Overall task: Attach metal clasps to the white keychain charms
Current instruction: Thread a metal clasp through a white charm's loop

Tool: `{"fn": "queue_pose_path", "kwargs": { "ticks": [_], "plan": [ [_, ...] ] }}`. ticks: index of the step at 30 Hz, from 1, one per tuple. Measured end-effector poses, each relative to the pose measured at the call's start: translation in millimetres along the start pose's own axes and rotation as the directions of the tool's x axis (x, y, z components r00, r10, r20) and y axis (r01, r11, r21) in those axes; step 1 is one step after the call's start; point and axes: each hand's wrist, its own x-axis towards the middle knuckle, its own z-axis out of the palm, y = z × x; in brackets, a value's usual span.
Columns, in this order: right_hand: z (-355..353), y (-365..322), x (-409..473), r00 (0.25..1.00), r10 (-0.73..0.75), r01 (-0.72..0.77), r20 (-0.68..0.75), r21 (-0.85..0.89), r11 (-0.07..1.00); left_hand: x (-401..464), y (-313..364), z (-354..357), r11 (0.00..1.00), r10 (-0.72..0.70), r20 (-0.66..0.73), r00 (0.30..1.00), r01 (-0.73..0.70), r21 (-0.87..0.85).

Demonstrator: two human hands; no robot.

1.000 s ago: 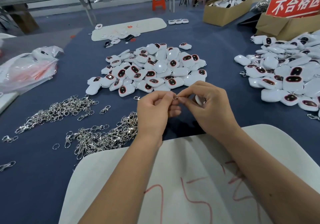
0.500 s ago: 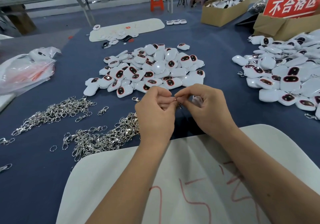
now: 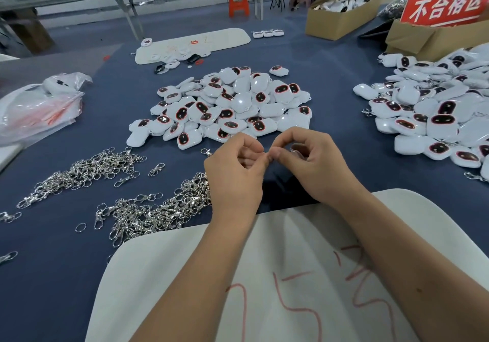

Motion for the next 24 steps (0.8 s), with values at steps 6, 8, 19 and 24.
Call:
{"fn": "queue_pose_path", "kwargs": {
  "ticks": [6,8,19,24],
  "plan": [
    [-0.4,3.4,2.7,0.999,0.053,-0.053,-0.004,0.034,0.998,1.4,1.6,-0.4,0.995,-0.041,0.102,0.994,0.05,-0.088],
    [-0.8,3.4,2.4,0.998,0.056,-0.056,-0.001,0.057,0.997,2.2,2.0,-1.0,0.988,-0.066,0.13,0.989,0.083,-0.129],
    [0.2,2.8,2.9,0.999,0.003,0.0,-0.038,0.079,0.997,2.7,2.6,-0.2,0.978,-0.049,0.08,0.996,0.064,-0.198],
    [-0.6,3.5,3.1,1.0,0.005,-0.005,0.003,0.082,0.997,4.1,1.8,-1.7,0.968,-0.055,0.082,0.995,0.073,-0.241]
  ]
}}
